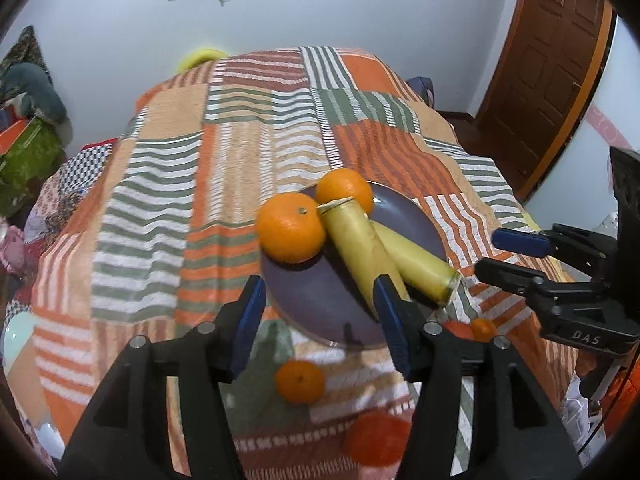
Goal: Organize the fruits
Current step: 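Lower the corn cob onto the plate with the left tool while the right tool lowers the squash beside it, then grasp a red tomato with the left tool while the right tool grasps another tomato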
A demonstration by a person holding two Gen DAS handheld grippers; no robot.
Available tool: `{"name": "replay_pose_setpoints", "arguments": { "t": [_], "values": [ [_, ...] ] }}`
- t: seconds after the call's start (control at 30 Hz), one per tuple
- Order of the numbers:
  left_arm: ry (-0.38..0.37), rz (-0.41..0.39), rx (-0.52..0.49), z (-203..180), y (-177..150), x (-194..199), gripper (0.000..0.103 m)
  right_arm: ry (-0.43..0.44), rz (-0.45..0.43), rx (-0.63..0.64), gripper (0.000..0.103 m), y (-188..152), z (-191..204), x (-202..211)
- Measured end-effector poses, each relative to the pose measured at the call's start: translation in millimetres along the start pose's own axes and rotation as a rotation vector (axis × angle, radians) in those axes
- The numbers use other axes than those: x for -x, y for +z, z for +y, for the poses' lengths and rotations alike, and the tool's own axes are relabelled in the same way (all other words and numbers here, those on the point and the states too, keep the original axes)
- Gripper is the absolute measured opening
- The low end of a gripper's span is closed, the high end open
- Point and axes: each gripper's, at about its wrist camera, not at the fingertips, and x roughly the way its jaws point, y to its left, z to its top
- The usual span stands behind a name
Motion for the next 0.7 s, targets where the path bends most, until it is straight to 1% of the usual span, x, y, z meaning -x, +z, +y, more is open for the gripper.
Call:
{"name": "replay_pose_setpoints", "arguments": {
  "t": [0.1,0.2,0.3,0.5,0.7],
  "values": [
    [0.022,-0.013,0.008,3,-10,13,0.06,0.008,-0.002,-0.004,0.043,-7,4,6],
    [0.036,-0.013,0.02,5,-21,22,0.062,0.024,-0.001,-0.021,0.046,-17,7,11],
    [0.033,-0.005,0.031,6,-30,26,0.063,0.038,0.008,-0.03,0.048,-27,12,10],
    [0.006,0.031,0.053,4,-49,25,0.064,0.046,0.061,-0.028,0.048,-43,20,-1],
    [-0.008,0.087,0.053,1,-64,13,0.064,0.042,0.116,-0.019,0.048,-47,22,-20]
  ]
}}
